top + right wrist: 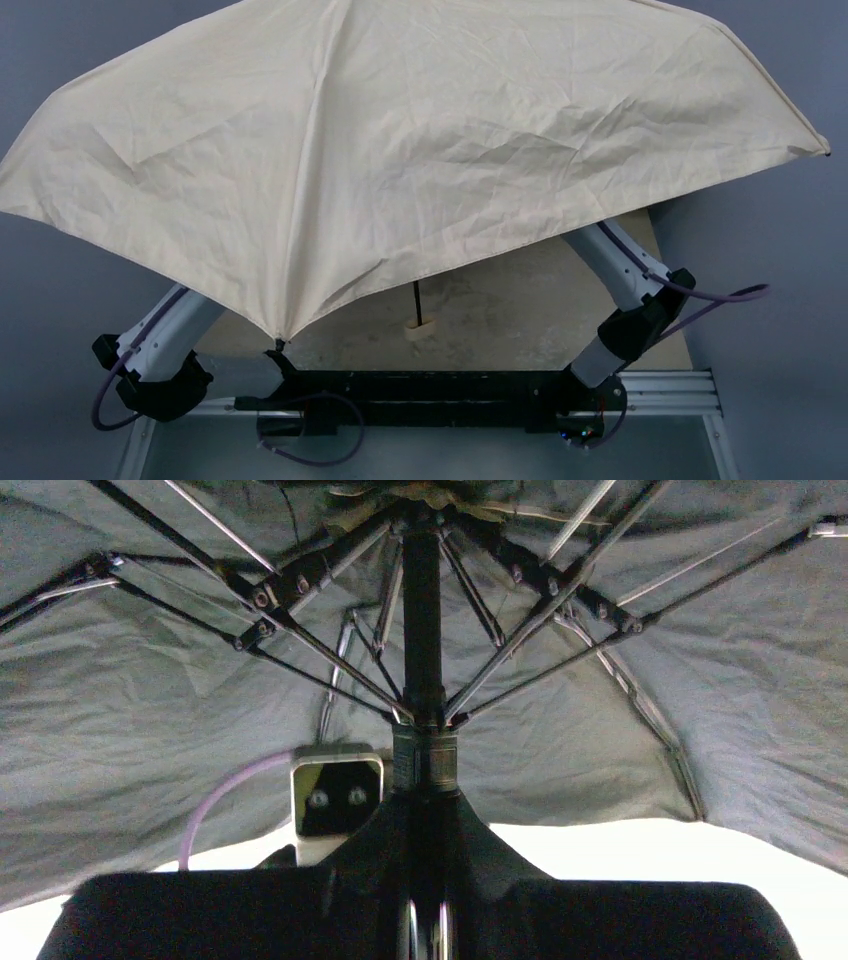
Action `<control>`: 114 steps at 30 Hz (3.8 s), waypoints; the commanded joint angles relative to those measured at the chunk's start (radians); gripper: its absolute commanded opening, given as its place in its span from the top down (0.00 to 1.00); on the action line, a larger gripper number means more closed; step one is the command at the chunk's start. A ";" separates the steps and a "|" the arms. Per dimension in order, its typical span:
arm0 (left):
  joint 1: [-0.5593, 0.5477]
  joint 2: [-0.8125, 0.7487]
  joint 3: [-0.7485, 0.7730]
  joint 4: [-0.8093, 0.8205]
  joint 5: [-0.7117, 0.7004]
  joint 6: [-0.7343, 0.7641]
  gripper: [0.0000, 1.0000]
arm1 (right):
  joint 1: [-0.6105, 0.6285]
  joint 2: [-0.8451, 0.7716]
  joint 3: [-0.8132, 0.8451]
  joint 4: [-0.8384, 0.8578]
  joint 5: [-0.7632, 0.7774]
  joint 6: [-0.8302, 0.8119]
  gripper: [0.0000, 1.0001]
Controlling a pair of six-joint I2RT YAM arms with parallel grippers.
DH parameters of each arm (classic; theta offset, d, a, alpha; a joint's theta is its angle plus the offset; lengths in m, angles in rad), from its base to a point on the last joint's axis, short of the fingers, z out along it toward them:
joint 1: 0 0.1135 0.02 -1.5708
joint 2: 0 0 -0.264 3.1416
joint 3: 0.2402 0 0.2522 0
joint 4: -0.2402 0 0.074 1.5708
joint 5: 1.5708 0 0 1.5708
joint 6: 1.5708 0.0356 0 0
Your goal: Open the umbrella
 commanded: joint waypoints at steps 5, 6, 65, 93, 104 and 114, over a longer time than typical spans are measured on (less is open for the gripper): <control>-0.136 -0.042 -0.176 -0.155 0.170 0.029 1.00 | -0.105 0.321 0.747 0.185 0.372 0.028 1.00; -0.140 -0.040 -0.180 -0.153 0.175 0.029 1.00 | -0.106 0.340 0.776 0.183 0.398 0.035 1.00; -0.072 0.128 0.191 -0.234 0.143 0.115 1.00 | -0.143 -0.217 -0.279 0.228 0.054 0.095 0.38; -0.043 -0.034 -0.041 -0.171 0.150 0.107 1.00 | -0.173 -0.074 -0.007 0.147 0.172 0.049 0.88; -0.121 -0.107 -0.358 -0.106 0.137 0.033 1.00 | -0.181 0.475 1.011 0.155 0.415 0.108 1.00; -0.166 -0.055 -0.430 -0.083 0.144 0.026 1.00 | -0.188 0.409 0.930 0.183 0.532 0.071 0.82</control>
